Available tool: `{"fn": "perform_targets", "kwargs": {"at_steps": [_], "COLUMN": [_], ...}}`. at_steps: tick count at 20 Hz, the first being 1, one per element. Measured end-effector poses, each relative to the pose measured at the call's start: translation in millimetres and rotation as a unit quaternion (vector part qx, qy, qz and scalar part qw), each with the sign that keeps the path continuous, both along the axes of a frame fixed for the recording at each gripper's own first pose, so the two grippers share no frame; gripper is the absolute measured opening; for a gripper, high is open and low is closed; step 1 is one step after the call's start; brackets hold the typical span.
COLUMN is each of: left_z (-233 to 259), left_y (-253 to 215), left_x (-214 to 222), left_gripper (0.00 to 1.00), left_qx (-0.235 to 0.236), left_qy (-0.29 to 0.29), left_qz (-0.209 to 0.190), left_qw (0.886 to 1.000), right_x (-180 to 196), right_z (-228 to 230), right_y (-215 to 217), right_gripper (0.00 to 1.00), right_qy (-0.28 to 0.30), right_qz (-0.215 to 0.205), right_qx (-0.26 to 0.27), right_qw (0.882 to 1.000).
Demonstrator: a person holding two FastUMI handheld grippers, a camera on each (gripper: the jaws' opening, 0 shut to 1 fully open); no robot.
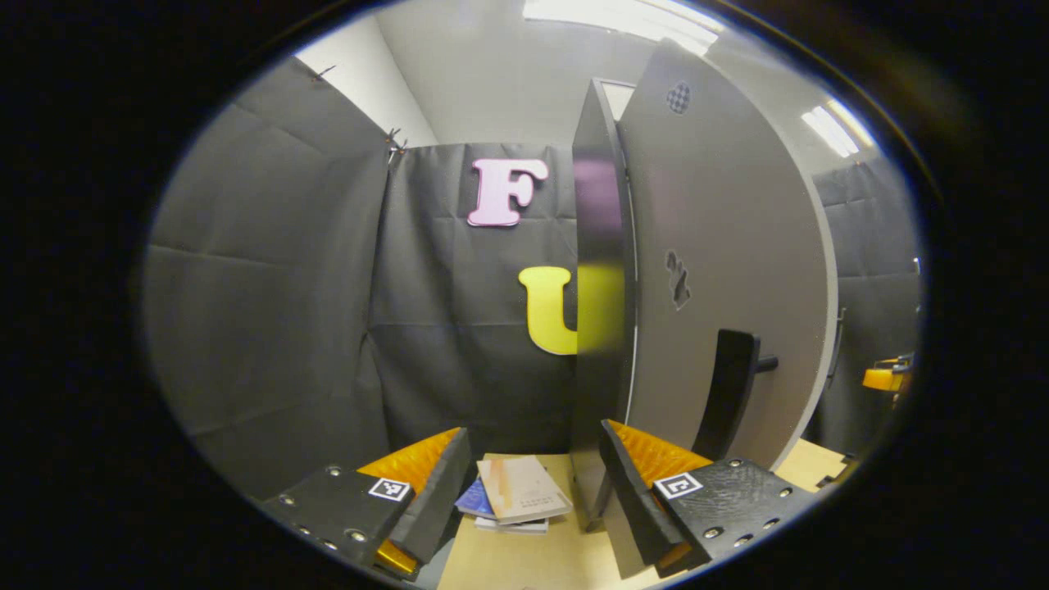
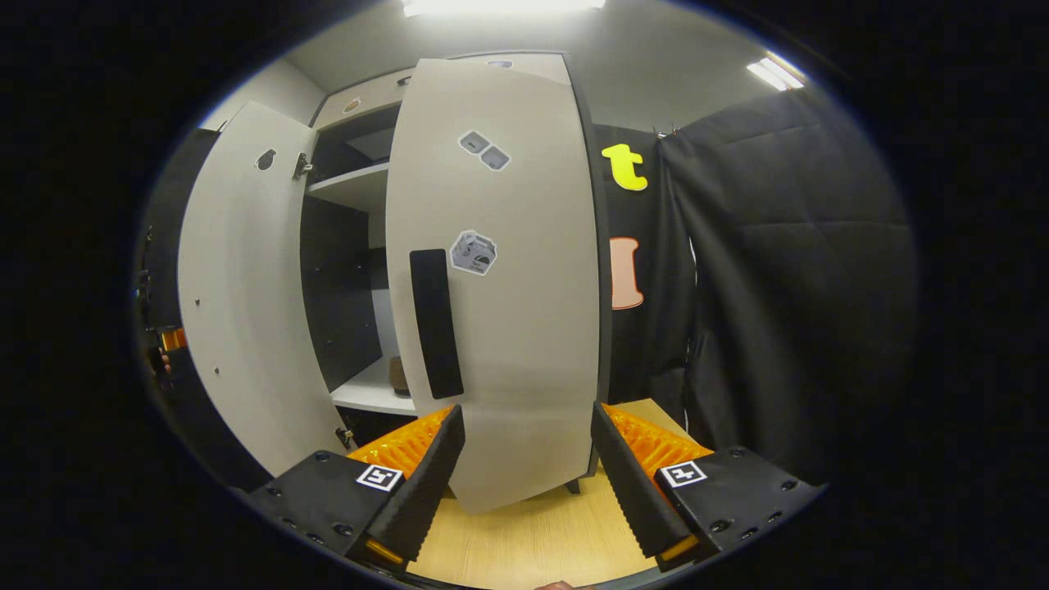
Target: Grab one shoe with the right hand and put it into the shoe cabinet, grab the other shoe with the left hand and put it into the shoe cabinet; then close the right door with the right hand and the left door with the left hand.
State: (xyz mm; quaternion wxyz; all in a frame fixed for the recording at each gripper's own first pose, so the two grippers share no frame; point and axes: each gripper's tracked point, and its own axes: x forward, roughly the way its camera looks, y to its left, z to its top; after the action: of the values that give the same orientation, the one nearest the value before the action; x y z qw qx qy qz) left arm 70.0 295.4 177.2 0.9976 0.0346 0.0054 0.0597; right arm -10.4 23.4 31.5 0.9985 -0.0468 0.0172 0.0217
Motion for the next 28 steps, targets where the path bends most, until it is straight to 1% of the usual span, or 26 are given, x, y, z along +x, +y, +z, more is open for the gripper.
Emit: {"fn": "perform_targets", "kwargs": {"at_steps": [3,4,5,6,10,14,18,21,23,25,26,28], "left_z": [10,9,8,10,12,8,6,5,0,-2,-3,1], "left_y": [-16,-25,-28,-26,-27,-41,-87,-125,-154,-182,-197,-217], "left_x": [9,12,14,9,9,1,7,16,28,44,50,56], "left_gripper": [0.92,0.99,0.84,0.97,0.97,0.97,0.97,0.82,0.97,0.97,0.97,0.97], "left_qx": [0.008,0.003,0.005,0.006,0.015,0.012,0.01,0.015,0.002,0.0,0.003,0.016], "left_qy": [-0.003,-0.002,0.0,-0.001,0.012,0.016,0.018,0.012,0.011,0.007,0.006,0.004], "left_qz": [-0.017,-0.029,-0.023,-0.014,0.036,0.075,0.082,0.093,0.094,0.082,0.079,0.085], "left_qw": [1.0,1.0,1.0,1.0,0.999,0.997,0.996,0.996,0.995,0.997,0.997,0.996], "right_x": [3,5,9,15,44,65,85,96,101,106,109,113], "right_z": [-4,-6,-9,-10,-17,-12,-18,-20,-16,-11,-8,-5], "right_y": [-1,-2,-5,-6,-10,-26,-28,-30,-34,-44,-50,-58], "right_gripper": [0.98,0.98,0.98,0.98,0.98,0.98,0.98,0.98,0.98,0.98,0.98,0.98], "right_qy": [0.0,0.0,-0.001,-0.002,0.02,0.014,0.026,0.034,0.034,0.023,0.019,0.013], "right_qz": [0.01,0.013,0.017,0.022,0.064,0.088,0.128,0.149,0.159,0.153,0.144,0.127], "right_qx": [-0.016,-0.02,-0.023,-0.024,-0.002,-0.013,-0.012,-0.004,-0.003,-0.017,-0.024,-0.022], "right_qw": [1.0,1.0,1.0,0.999,0.998,0.996,0.991,0.988,0.987,0.988,0.989,0.992]}}
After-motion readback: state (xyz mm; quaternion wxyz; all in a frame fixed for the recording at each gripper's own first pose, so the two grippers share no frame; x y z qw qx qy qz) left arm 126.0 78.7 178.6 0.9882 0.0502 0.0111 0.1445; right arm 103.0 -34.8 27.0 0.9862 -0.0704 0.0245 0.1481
